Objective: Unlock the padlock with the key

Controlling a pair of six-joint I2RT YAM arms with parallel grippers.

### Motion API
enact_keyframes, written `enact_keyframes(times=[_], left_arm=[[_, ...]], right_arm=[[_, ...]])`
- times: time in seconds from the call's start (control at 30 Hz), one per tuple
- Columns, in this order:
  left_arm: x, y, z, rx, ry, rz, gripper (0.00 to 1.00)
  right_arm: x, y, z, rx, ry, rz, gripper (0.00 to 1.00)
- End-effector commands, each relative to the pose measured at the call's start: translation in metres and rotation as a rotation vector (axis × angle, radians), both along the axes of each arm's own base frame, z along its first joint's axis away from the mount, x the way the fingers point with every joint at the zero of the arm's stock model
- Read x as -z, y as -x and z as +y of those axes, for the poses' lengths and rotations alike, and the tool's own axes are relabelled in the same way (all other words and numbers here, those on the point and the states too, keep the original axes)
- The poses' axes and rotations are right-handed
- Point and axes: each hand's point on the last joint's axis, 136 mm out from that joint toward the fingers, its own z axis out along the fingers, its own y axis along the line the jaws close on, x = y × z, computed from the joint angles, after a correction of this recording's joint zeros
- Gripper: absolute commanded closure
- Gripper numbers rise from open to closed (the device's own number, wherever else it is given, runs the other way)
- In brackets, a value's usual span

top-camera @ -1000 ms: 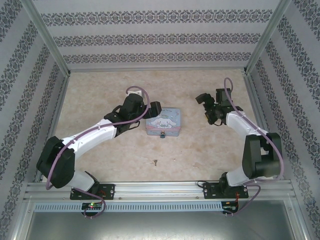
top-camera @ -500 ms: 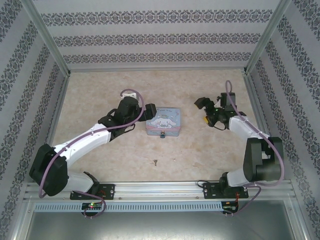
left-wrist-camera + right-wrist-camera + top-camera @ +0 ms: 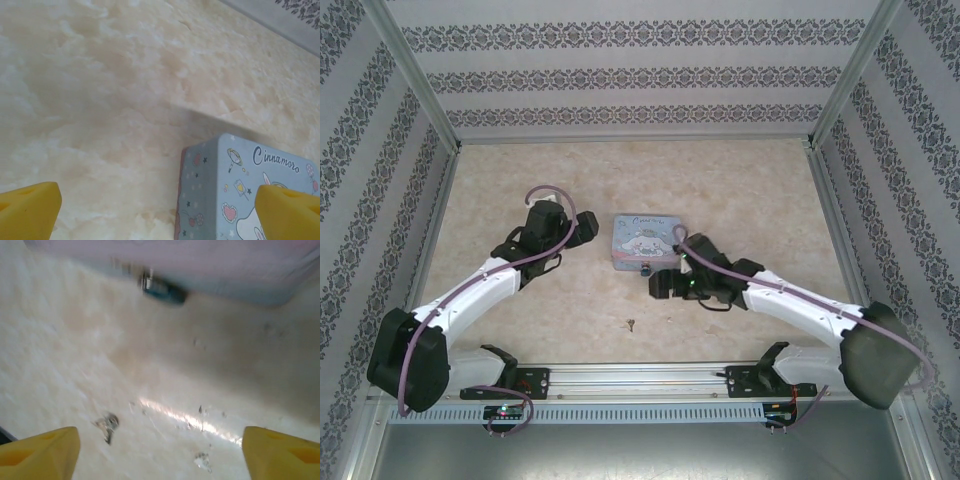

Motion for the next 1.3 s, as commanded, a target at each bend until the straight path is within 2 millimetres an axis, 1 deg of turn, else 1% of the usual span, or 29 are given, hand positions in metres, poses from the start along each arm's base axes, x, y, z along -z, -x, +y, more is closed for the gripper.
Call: enact_keyframes(times=[0.0,0.13,0.23,0.3,0.47,0.77,0.87,0.97,1.17,1.23,1.27], left_arm=[[-0.007,0.002,0.007,-0.014,0.036,-0.008,0.01],[-0.009,0.003,0.009,-0.011,0.048,-0.005,0.01],[-0.008,0.003,0.008,-0.006,0.053,-0.001,0.01],[-0.008,0.004,0.007,-0.002,0.062,0.001,0.01],[-0.006,0.004,0.005,0.002,0.072,0.004,0.01],[-0.006,0.003,0.003,0.010,0.082,0.002,0.01],[-0.006,0.002,0.002,0.010,0.086,0.004,0.00],[-0.006,0.001,0.002,0.010,0.089,0.005,0.01],[-0.007,-0.001,0.000,0.015,0.093,0.003,0.01],[-0.007,-0.001,-0.001,0.017,0.095,0.007,0.01],[-0.007,0.000,-0.001,0.019,0.095,0.008,0.01]], right_arm=[[0.021,0.009,0.003,-0.017,0.131,0.028,0.23],[0.030,0.021,0.029,-0.084,0.166,0.055,0.29],[0.034,0.029,0.045,-0.133,0.190,0.063,0.31],[0.035,0.032,0.055,-0.156,0.200,0.062,0.33],[0.042,0.037,0.072,-0.200,0.233,0.069,0.42],[0.060,0.043,0.077,-0.254,0.394,0.074,0.54],[0.065,0.045,0.080,-0.270,0.424,0.076,0.60],[0.069,0.046,0.080,-0.267,0.433,0.083,0.71],[0.065,0.044,0.072,-0.241,0.419,0.085,0.95],[0.060,0.041,0.068,-0.215,0.401,0.079,1.00],[0.055,0.038,0.064,-0.196,0.390,0.073,1.00]])
